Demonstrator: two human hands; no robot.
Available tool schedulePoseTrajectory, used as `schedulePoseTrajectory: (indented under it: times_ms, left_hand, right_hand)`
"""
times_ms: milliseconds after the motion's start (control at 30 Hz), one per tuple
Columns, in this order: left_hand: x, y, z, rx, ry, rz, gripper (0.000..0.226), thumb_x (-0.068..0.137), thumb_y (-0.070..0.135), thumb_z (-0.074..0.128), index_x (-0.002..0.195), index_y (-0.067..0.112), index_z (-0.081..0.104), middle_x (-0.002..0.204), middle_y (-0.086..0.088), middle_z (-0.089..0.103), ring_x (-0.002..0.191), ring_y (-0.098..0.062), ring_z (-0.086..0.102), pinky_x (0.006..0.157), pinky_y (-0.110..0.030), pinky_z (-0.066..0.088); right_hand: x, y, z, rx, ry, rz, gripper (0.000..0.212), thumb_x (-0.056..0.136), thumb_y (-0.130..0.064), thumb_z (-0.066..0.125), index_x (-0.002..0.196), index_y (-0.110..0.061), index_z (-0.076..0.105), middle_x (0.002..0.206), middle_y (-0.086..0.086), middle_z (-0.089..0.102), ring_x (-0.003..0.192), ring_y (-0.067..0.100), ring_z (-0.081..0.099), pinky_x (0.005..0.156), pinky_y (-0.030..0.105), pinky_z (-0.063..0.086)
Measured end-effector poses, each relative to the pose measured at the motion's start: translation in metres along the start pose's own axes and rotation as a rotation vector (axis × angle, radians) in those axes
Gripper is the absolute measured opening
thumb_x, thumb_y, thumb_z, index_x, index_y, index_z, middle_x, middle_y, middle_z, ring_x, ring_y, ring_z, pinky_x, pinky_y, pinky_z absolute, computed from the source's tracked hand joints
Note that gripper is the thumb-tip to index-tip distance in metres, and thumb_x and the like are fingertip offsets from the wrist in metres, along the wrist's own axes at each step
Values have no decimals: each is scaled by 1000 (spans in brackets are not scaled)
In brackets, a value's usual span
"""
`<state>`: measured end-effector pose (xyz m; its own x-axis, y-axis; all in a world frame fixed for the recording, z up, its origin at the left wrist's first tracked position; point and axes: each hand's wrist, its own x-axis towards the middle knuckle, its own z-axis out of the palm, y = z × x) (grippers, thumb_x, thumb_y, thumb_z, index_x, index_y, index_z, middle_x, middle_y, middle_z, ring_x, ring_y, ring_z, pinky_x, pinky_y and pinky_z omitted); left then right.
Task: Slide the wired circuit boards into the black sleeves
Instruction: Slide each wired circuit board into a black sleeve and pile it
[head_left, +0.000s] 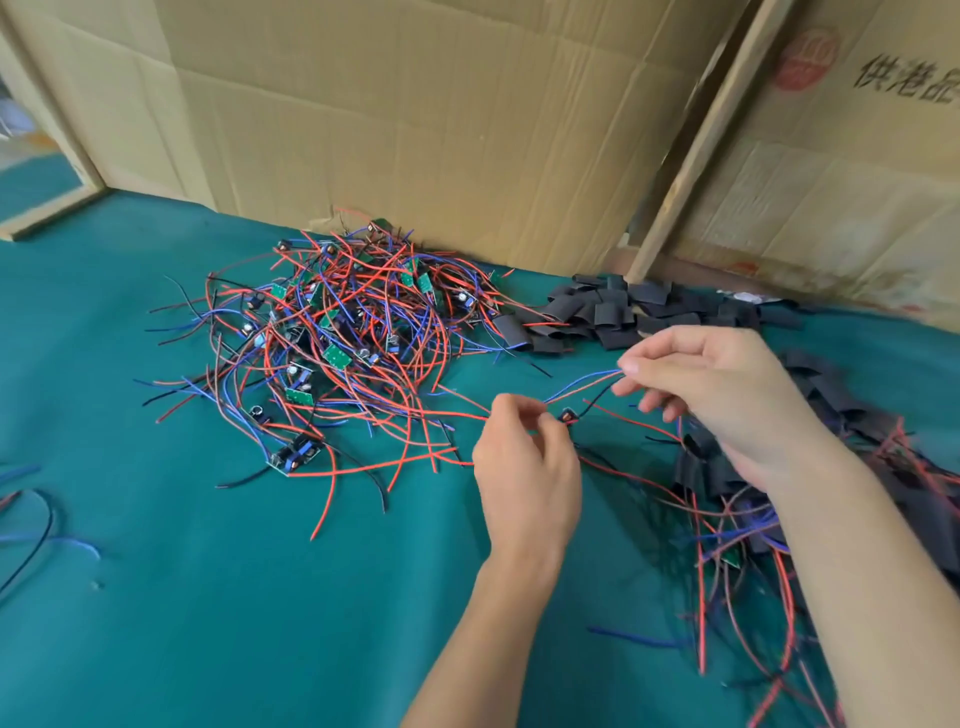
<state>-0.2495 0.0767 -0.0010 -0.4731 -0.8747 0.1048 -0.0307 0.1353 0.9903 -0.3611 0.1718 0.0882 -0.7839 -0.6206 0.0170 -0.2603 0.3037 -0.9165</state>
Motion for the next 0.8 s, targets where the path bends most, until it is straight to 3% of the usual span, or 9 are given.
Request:
schedulePoseTrajectory:
  times_ms: [67, 200, 300, 400, 500, 567, 633, 700, 800]
  left_hand:
    - [1, 0, -1, -59, 28, -54, 2, 98, 22, 52, 97, 21, 53, 89, 2, 69, 73, -17, 73, 65, -47, 59]
    - [5, 4, -5, -274, 144, -119, 12, 102, 20, 52, 105, 16, 41, 100, -4, 63, 66, -12, 74, 43, -28, 53]
    - [9, 3, -6, -331, 165, -131, 20, 102, 15, 51, 116, 19, 37, 107, -7, 61, 65, -13, 74, 48, -29, 54]
    - [10, 2, -7, -338, 208, -126, 28, 100, 15, 56, 122, 22, 40, 99, -4, 61, 68, -12, 71, 64, -51, 58]
    - [11, 3, -9, -390, 243, -83, 28, 98, 10, 58, 117, 22, 43, 96, -6, 58, 77, -10, 73, 62, -43, 59]
    - [10, 5, -10, -418, 234, -73, 30, 93, 5, 60, 110, 24, 44, 96, -7, 57, 77, -13, 75, 59, -39, 58]
    - [8, 8, -10, -407, 176, -64, 36, 85, 7, 64, 107, 27, 43, 94, -3, 57, 72, -19, 74, 64, -51, 57]
    - [3, 11, -8, -398, 59, -62, 43, 77, 17, 67, 108, 32, 42, 93, -3, 62, 71, -26, 72, 65, -52, 54]
    - [-1, 13, -4, -405, -101, -78, 47, 71, 22, 67, 110, 28, 41, 94, -7, 70, 67, -24, 69, 57, -39, 50]
  right_hand:
    - [-7, 3, 1, 96, -52, 42, 7, 91, -7, 71, 85, -10, 74, 82, 13, 78, 61, 13, 64, 53, 19, 47]
    - [-21, 8, -4, 147, -130, 23, 14, 89, -1, 68, 83, -11, 75, 84, 18, 77, 67, 17, 66, 58, 22, 49]
    - [-28, 11, -8, 114, -273, 16, 15, 87, 3, 69, 83, -11, 74, 84, 20, 76, 71, 19, 68, 63, 24, 52]
    - [-30, 12, -10, -34, -454, 61, 10, 81, -9, 76, 84, -17, 72, 86, 16, 78, 75, 17, 69, 69, 26, 52]
    - [-33, 13, -12, -157, -589, 124, 11, 78, -25, 74, 89, -24, 75, 90, 7, 80, 78, 14, 69, 75, 29, 54]
    - [-33, 13, -12, -242, -490, 74, 12, 77, -30, 78, 88, -25, 80, 91, 5, 79, 83, 22, 71, 85, 41, 56]
    - [-29, 13, -6, -276, -253, -13, 4, 81, -26, 83, 84, -26, 81, 90, 3, 79, 92, 28, 72, 95, 48, 54]
    - [-22, 9, 7, -202, -89, -49, 5, 87, -25, 78, 83, -28, 79, 87, -3, 79, 87, 20, 73, 87, 42, 56]
    - [-17, 5, 32, -16, -147, 34, 10, 94, -25, 70, 91, -22, 79, 87, 2, 78, 77, 11, 71, 68, 30, 53]
